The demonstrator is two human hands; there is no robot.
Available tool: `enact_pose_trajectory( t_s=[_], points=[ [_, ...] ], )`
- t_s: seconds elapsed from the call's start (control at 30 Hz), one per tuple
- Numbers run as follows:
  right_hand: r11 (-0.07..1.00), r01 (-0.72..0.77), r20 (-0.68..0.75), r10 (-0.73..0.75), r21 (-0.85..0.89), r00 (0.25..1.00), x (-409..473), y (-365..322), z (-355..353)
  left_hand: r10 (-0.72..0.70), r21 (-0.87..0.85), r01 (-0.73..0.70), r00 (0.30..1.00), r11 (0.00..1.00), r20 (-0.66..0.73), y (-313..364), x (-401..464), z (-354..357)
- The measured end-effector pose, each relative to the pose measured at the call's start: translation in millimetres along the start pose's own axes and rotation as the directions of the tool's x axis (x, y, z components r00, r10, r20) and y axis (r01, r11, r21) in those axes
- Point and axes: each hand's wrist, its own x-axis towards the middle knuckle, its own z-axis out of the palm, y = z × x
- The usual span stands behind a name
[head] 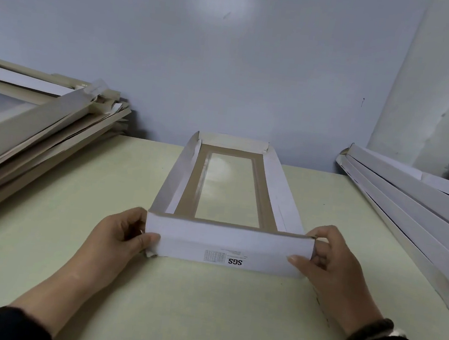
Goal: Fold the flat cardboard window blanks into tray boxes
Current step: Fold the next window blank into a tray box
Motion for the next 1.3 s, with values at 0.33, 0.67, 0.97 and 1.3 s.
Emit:
enact_pose_trajectory(
  t_s=[0.33, 0.67, 0.97, 1.3],
  points=[
    [0.997, 0.005, -0.102, -0.013, -0.083, 0.995, -1, -3, 7, 0.075, 0.147, -0.055, 0.987, 0.988, -0.139, 2, -4, 12],
    [0.985, 0.030, -0.132, -0.053, -0.171, 0.990, -3, -4, 5, 0.121, 0.206, -0.105, 0.991, 0.973, -0.065, 5, -5, 12],
    [0.891, 0.213, 0.078, -0.198, -0.401, 0.977, -6, -5, 3, 0.159, 0.357, -0.154, 0.987, 0.921, 0.015, 1, -3, 10],
    [0.535, 0.404, 0.182, -0.419, -0.742, 0.890, -3, -16, 3, 0.171, 0.420, -0.191, 0.981, 0.887, 0.087, -1, -3, 7]
  ],
)
